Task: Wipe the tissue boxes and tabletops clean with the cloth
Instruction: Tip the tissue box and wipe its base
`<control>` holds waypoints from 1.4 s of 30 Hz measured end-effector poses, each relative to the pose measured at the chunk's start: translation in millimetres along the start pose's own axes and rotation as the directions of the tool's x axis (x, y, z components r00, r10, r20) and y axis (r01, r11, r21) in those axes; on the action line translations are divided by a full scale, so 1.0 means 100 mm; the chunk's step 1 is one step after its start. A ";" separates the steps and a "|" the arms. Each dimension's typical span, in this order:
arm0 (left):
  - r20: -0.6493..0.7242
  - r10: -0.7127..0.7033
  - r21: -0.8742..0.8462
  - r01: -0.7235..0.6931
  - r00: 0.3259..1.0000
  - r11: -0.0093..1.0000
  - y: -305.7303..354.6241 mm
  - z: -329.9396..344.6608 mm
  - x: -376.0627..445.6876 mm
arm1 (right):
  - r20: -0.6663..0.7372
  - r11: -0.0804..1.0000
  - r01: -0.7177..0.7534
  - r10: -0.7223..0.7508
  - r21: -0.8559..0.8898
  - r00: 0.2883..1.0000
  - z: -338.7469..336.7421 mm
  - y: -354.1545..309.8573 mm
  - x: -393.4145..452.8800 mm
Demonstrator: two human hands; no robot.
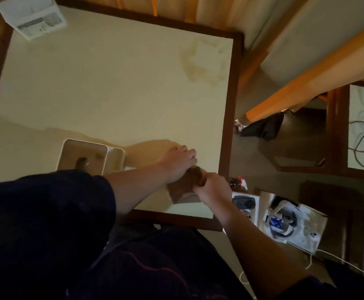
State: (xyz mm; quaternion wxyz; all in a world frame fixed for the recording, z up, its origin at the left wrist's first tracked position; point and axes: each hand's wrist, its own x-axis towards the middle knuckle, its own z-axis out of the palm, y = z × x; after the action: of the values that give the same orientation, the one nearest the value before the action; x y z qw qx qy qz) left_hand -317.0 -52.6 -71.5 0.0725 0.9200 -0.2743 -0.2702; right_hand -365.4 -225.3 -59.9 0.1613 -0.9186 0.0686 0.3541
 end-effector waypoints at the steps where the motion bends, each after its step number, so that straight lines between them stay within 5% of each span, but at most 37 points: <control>1: 0.000 0.000 0.002 0.000 1.000 1.000 0.01 -0.02 0.01 | 0.005 1.000 0.003 -0.003 0.017 1.000 -0.01 0.02 -0.01; 7: -0.003 0.069 -0.066 -0.069 0.998 0.995 0.04 -0.05 -0.03 | 0.109 0.954 -0.042 0.010 0.298 0.994 -0.02 0.22 -0.08; 13: -0.026 0.131 -0.151 -0.133 0.991 0.980 0.21 -0.08 0.03 | 0.230 0.913 -0.139 0.052 0.383 0.972 0.04 0.42 -0.13; 17: -0.057 0.083 -0.203 -0.093 0.995 0.975 0.34 -0.04 0.13 | 0.197 0.936 -0.125 0.061 0.329 0.979 0.05 0.51 -0.19; 20: -0.157 -0.102 -0.355 0.040 0.982 0.934 0.34 -0.03 0.05 | 0.075 0.989 -0.046 0.036 0.137 0.997 -0.01 0.49 -0.22; 25: -0.169 -0.427 -0.444 0.318 0.889 0.838 0.12 0.16 -0.35 | -0.183 0.966 0.254 -0.259 -0.048 0.948 -0.10 0.28 -0.08; 30: -0.034 -0.510 -0.504 0.426 0.859 0.751 0.08 0.27 -0.52 | -0.028 0.877 0.425 -0.441 -0.224 0.897 -0.18 0.00 0.16; 36: 0.058 -0.587 -0.713 0.445 0.807 0.542 0.10 0.27 -0.43 | 0.088 0.853 0.435 -0.429 -0.288 0.899 -0.28 -0.08 0.25; 42: 0.031 -0.503 -0.722 0.367 0.864 0.586 -0.12 0.06 -0.36 | 0.151 0.904 0.406 -0.386 -0.134 0.910 -0.60 -0.05 0.48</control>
State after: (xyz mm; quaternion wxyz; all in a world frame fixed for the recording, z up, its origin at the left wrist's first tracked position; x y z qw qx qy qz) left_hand -339.8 -23.0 -63.4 0.3746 0.8788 0.0925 -0.2807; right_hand -290.9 -242.0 -48.8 0.1584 -0.9003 -0.1587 0.3730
